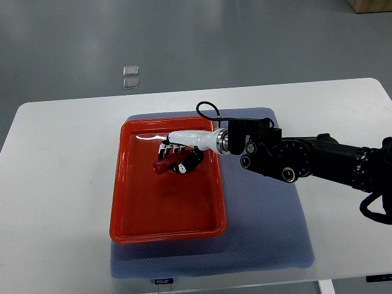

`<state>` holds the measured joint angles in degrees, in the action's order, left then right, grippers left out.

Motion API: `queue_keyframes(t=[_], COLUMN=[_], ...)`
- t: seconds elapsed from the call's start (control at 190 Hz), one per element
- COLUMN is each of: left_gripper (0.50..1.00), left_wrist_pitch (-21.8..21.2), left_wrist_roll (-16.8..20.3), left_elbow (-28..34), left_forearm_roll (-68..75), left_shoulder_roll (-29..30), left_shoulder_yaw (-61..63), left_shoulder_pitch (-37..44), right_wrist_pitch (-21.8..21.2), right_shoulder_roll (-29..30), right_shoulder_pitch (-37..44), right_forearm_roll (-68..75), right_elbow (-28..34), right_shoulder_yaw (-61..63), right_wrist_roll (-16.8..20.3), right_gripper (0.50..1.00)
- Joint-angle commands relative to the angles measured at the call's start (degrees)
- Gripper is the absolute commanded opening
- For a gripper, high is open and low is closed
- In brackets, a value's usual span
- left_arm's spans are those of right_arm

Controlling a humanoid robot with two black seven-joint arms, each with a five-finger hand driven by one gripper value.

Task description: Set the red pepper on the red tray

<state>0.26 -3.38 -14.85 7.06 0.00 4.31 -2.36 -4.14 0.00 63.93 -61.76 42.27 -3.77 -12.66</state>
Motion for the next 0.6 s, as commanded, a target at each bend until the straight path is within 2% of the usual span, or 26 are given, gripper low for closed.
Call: queue_keyframes(t=[0.0,0.147,0.174,0.258,0.315,0.447,0.521,0.594], left_gripper=[1.0,1.0,1.0,1.0,1.0,1.0,1.0,1.0], left_wrist_pitch=[0.0,0.0,0.0,0.1,0.1,0.1,0.1,0.1], left_wrist_roll=[0.0,0.0,0.0,0.0,0.0,0.0,0.0,0.0], left_elbow=[0.0,0.0,0.0,0.0,0.0,0.0,0.1,0.1], left_forearm_roll=[0.1,0.1,0.1,0.1,0.1,0.1,0.1,0.0], left_shoulder_roll=[0.0,0.0,0.0,0.0,0.0,0.0,0.0,0.0], left_shoulder_yaw=[0.0,0.0,0.0,0.0,0.0,0.0,-0.1,-0.1], left_shoulder_pitch=[0.0,0.0,0.0,0.0,0.0,0.0,0.0,0.0], right_wrist_pitch=[0.7,0.9,1.1,1.3,1.3,1.2,1.1,1.1], right_shoulder_roll=[0.0,0.0,0.0,0.0,0.0,0.0,0.0,0.0], right_shoulder_pitch=[-0.4,-0.7,-0.7,-1.0,-1.1,-1.3,-1.3,-1.3], right_forearm_roll=[0.2,0.2,0.3,0.3,0.3,0.3,0.3,0.4], right_elbow=[0.0,-0.1,-0.2,-0.3,-0.4,-0.3,-0.3,-0.3], right_shoulder_yaw=[0.1,0.8,0.8,0.8,0.8,0.9,0.9,1.0], right_wrist_roll=[-0.1,-0.2,-0.2,-0.2,-0.2,-0.2,-0.2,-0.2], right_gripper=[0.5,0.5,0.557,0.613,0.676,0.75,0.756,0.789])
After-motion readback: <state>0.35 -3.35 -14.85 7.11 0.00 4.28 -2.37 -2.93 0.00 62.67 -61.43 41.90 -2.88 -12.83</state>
